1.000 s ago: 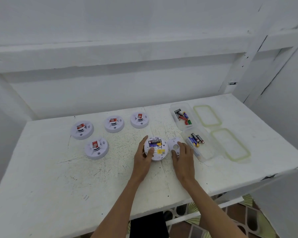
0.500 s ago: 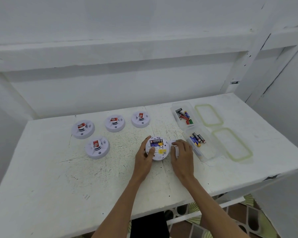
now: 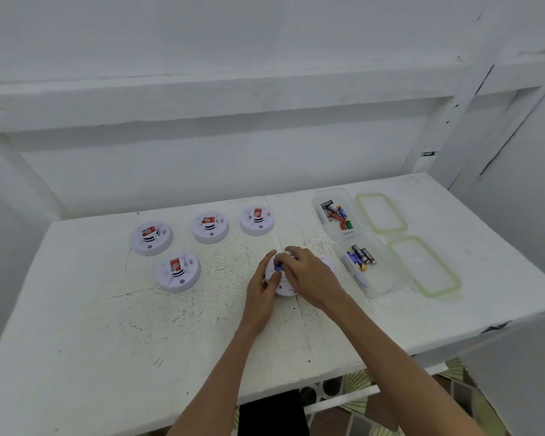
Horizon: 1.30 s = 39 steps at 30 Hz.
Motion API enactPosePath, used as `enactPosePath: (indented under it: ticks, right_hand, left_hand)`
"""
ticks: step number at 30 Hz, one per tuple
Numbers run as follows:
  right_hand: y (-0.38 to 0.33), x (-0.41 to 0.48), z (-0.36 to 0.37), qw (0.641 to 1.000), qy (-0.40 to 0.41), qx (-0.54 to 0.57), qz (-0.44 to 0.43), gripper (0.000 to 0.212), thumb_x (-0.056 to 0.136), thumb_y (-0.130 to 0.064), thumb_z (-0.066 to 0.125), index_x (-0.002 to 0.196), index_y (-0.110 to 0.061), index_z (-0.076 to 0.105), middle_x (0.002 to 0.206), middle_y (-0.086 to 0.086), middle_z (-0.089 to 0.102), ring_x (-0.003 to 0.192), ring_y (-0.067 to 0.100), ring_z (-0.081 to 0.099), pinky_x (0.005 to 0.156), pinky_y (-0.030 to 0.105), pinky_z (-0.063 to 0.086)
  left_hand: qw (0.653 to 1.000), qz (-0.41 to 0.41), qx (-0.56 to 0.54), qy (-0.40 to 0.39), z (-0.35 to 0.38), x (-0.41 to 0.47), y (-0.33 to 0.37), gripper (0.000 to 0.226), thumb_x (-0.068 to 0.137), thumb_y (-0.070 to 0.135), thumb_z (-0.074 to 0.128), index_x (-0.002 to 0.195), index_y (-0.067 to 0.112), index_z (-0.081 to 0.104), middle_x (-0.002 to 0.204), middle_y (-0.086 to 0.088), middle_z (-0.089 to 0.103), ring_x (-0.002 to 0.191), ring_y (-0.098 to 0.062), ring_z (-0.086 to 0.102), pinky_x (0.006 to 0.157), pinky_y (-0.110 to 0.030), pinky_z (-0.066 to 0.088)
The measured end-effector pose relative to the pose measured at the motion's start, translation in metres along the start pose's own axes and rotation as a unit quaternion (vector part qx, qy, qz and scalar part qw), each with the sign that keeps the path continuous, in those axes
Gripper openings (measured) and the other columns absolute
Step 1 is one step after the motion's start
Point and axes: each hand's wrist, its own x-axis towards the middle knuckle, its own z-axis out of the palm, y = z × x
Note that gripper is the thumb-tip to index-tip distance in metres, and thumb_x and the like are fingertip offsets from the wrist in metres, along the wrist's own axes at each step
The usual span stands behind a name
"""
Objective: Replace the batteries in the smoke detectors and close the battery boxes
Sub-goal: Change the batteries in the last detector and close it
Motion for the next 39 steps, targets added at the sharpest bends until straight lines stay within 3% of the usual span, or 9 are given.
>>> enactPosePath:
  ticks: [8,12,15,18,22,26,32,37,39]
  right_hand:
    - [-0.004,0.014,-0.009,0.999,-0.04,-0.006,-0.016,0.024,0.1,-0.025,0.048,0.121,-0.023,0.058,0.104,0.008,0.064,0.072,0.029,0.061,0.056,0.037,0.052]
    - [-0.007,0.022,-0.017,0.998,-0.061,-0.004,0.002,0.022,0.1,-0.034,0.045,0.112,-0.024,0.06,0.094,0.004,0.064,0.068,0.026,0.059,0.057,0.032,0.047]
    - [-0.012,0.021,-0.015,0.997,-0.037,0.04,0.063,0.015,0.096,-0.032,0.052,0.1,-0.018,0.057,0.082,0.004,0.065,0.067,0.025,0.057,0.057,0.033,0.042]
    - [-0.022,0.02,-0.013,0.981,0.003,0.091,0.173,0.015,0.084,-0.031,0.061,0.091,-0.018,0.055,0.071,0.001,0.062,0.065,0.022,0.055,0.057,0.03,0.038]
    - [-0.037,0.026,-0.007,0.95,0.016,0.135,0.282,0.019,0.083,-0.031,0.062,0.088,-0.015,0.055,0.079,0.0,0.06,0.074,0.019,0.056,0.057,0.029,0.038]
    - [-0.043,0.036,-0.004,0.938,0.002,0.137,0.319,0.02,0.084,-0.03,0.059,0.091,-0.012,0.055,0.087,0.003,0.062,0.082,0.022,0.058,0.06,0.029,0.041]
    - [-0.037,0.034,-0.006,0.946,-0.004,0.146,0.289,0.02,0.085,-0.032,0.061,0.089,-0.013,0.055,0.082,0.002,0.061,0.078,0.021,0.058,0.06,0.028,0.04]
    - [-0.032,0.037,-0.014,0.946,-0.034,0.162,0.278,0.016,0.077,-0.024,0.065,0.085,-0.012,0.057,0.076,0.002,0.06,0.07,0.02,0.057,0.057,0.027,0.04]
    - [-0.033,0.037,-0.014,0.945,-0.033,0.163,0.282,0.016,0.077,-0.025,0.064,0.083,-0.012,0.057,0.073,0.001,0.058,0.068,0.02,0.055,0.057,0.027,0.04]
  left_hand:
    - [1.0,-0.009,0.005,0.008,0.002,-0.001,0.0,0.046,0.108,0.022,0.052,0.154,0.023,0.046,0.149,0.006,0.058,0.133,-0.009,0.059,0.11,-0.036,0.052]
    - [1.0,0.004,0.009,0.008,0.001,-0.001,0.002,0.046,0.108,0.018,0.053,0.153,0.022,0.046,0.15,0.008,0.057,0.134,-0.007,0.057,0.11,-0.03,0.05]
    - [0.999,0.015,0.04,0.004,0.004,-0.001,0.0,0.047,0.107,0.023,0.055,0.153,0.021,0.047,0.151,0.01,0.054,0.136,-0.003,0.054,0.106,-0.016,0.047]
    - [0.998,-0.014,0.033,0.046,0.01,0.005,0.0,0.052,0.099,0.034,0.062,0.147,0.018,0.051,0.139,0.01,0.058,0.135,-0.012,0.057,0.096,-0.004,0.044]
    - [0.997,0.03,0.073,0.014,0.006,-0.003,0.005,0.042,0.104,0.01,0.057,0.14,0.03,0.053,0.135,0.016,0.061,0.121,0.013,0.058,0.102,-0.011,0.047]
    - [0.997,0.02,0.07,0.027,0.005,-0.006,0.007,0.041,0.103,0.014,0.058,0.137,0.036,0.054,0.12,0.022,0.069,0.112,0.007,0.065,0.087,-0.008,0.049]
    - [0.998,0.036,0.057,0.019,0.004,-0.008,0.012,0.044,0.095,0.028,0.056,0.139,0.035,0.055,0.129,0.016,0.069,0.117,0.004,0.064,0.096,-0.014,0.051]
    - [0.997,0.041,0.056,0.019,0.004,-0.008,0.014,0.048,0.094,0.03,0.058,0.142,0.024,0.054,0.134,0.006,0.066,0.121,0.004,0.062,0.097,-0.01,0.048]
    - [0.997,0.037,0.06,0.021,0.004,-0.007,0.015,0.042,0.1,0.022,0.06,0.141,0.023,0.054,0.133,0.007,0.065,0.119,0.009,0.061,0.095,-0.008,0.047]
